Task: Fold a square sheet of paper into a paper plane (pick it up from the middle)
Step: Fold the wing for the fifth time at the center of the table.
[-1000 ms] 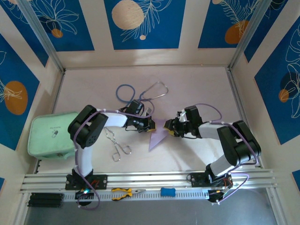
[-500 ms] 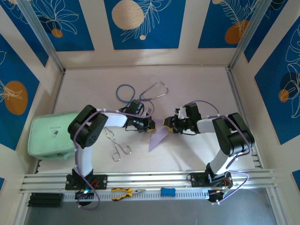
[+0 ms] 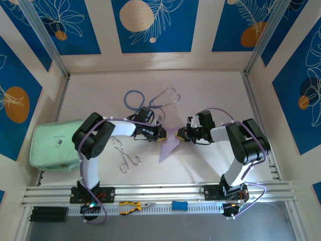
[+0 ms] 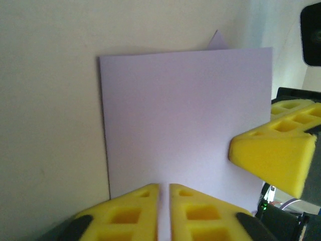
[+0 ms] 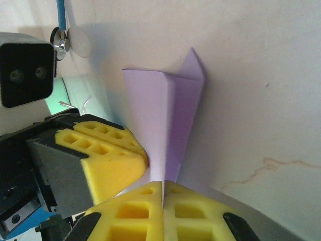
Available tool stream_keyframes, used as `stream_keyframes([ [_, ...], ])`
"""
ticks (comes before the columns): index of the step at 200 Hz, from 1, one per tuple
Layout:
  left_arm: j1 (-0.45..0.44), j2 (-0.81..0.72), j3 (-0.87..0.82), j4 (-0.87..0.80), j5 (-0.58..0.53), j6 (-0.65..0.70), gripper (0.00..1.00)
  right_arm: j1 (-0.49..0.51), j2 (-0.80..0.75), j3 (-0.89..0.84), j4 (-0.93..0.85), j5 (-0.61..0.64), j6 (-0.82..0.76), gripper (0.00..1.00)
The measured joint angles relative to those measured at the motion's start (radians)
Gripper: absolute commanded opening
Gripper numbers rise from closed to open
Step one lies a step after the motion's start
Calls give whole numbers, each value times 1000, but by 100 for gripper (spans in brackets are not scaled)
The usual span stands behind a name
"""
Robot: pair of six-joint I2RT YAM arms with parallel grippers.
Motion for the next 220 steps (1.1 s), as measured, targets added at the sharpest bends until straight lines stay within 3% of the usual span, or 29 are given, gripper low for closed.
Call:
stream_keyframes([
  [40, 1, -103, -2, -58, -38, 35, 32, 9, -45, -21, 0, 46, 41, 2],
  [160, -4, -377, -152, -93, -162, 153, 34, 47, -193, -131, 8, 224, 259, 0],
  [185, -51, -433, -174, -124, -243, 221, 35, 64, -223, -153, 9, 270, 319, 0],
  [220, -184, -455, -176, -158, -359, 334, 42, 94, -269, -165, 2, 330, 384, 0],
])
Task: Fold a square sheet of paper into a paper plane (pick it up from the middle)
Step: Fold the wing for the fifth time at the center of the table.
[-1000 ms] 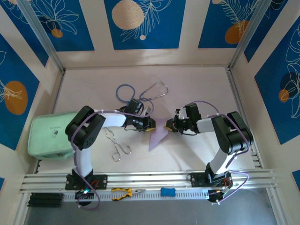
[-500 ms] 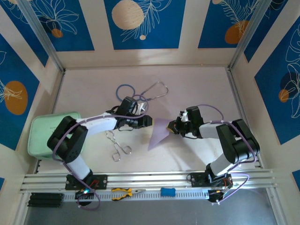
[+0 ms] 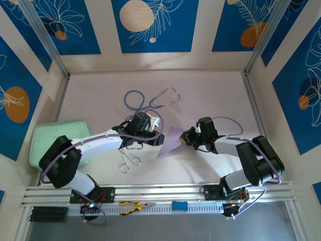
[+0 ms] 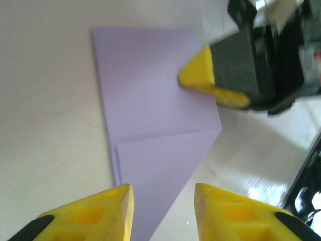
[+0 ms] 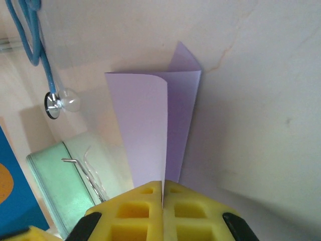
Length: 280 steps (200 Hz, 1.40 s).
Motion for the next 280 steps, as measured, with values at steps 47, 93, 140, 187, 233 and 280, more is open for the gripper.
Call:
stream_keyframes([
  [47, -164, 46, 35, -57, -149, 161, 47, 12, -13, 0, -6, 28, 39, 0],
  [93, -247, 123, 86, -97, -268, 261, 48, 20, -13, 0, -16, 32, 45, 0],
  [140, -283, 165, 96, -110, -365, 293, 44, 20, -14, 0, -18, 32, 48, 0],
  [187, -306, 211, 108, -114, -440, 299, 37, 20, -15, 0, -19, 32, 51, 0],
  [233, -320, 230, 122, -124, -507, 312, 32, 20, -35, 2, -26, 32, 55, 0],
  [280, -326, 241, 125, -127, -552, 312, 28, 20, -39, 2, -30, 32, 55, 0],
])
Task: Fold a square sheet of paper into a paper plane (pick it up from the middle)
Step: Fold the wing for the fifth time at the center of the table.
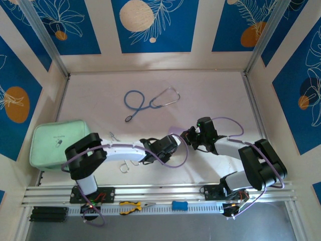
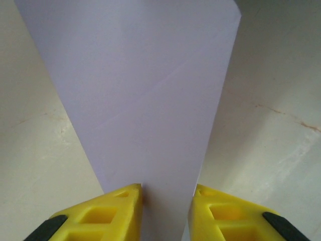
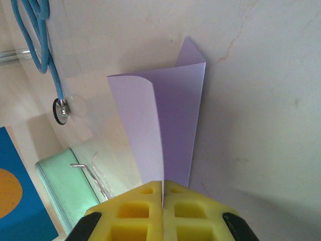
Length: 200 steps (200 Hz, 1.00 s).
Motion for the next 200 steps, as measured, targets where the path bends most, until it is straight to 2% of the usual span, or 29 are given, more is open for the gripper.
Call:
stream_keyframes([
  [30, -2, 1, 3, -3, -19, 5, 23, 0, 0, 0, 0, 0, 0, 0],
  [54, -3, 2, 4, -3, -27, 6, 22, 0, 0, 0, -2, 0, 0, 0],
  [121, -3, 5, 6, -2, -36, 4, 6, 0, 0, 0, -9, 0, -1, 0],
  [140, -3, 6, 6, -2, -37, -1, 7, 0, 0, 0, -15, 0, -1, 0],
  [167, -3, 7, 6, -2, -42, -6, 15, 0, 0, 0, -19, 0, -4, 0],
  [200, -3, 20, 6, -3, -53, -6, 18, 0, 0, 2, -19, 0, -4, 0],
])
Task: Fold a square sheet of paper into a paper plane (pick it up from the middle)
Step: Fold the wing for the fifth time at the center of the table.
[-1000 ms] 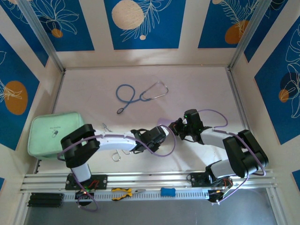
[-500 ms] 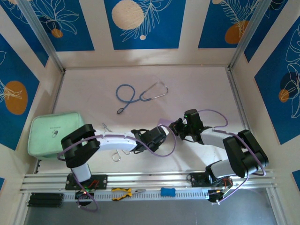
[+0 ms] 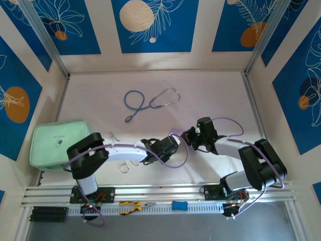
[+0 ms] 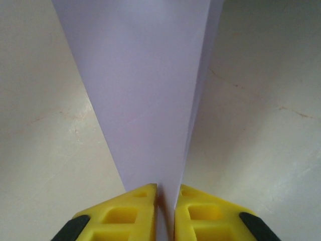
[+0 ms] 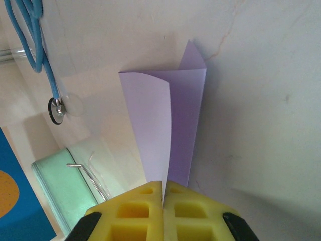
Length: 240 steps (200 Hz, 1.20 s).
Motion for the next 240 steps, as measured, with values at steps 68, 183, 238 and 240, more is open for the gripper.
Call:
stream_keyframes([
  [68, 0, 4, 2, 0, -10, -13, 8, 0, 0, 2, 0, 0, 0, 0],
  [183, 0, -17, -1, 6, -5, -17, 19, 0, 0, 5, -7, 0, -8, 0],
  [238, 0, -26, -2, 11, -6, -18, 12, 0, 1, 5, -7, 0, -8, 0],
  [240, 0, -26, -2, 11, -6, -18, 13, 0, 1, 5, -7, 0, -8, 0],
])
